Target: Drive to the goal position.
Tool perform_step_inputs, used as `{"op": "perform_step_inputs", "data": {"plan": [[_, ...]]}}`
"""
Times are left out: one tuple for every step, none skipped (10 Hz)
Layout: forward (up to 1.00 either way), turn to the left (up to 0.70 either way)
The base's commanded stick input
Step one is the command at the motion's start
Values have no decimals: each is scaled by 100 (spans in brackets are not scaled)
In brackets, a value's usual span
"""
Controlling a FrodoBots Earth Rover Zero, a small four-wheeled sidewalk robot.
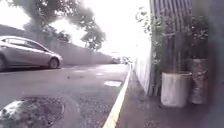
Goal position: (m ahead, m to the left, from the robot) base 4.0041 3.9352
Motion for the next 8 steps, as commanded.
{"op": "perform_step_inputs", "data": {"plan": [[45,0],[45,0],[45,0],[45,0],[45,0],[45,-8],[45,-22],[45,-24]]}}
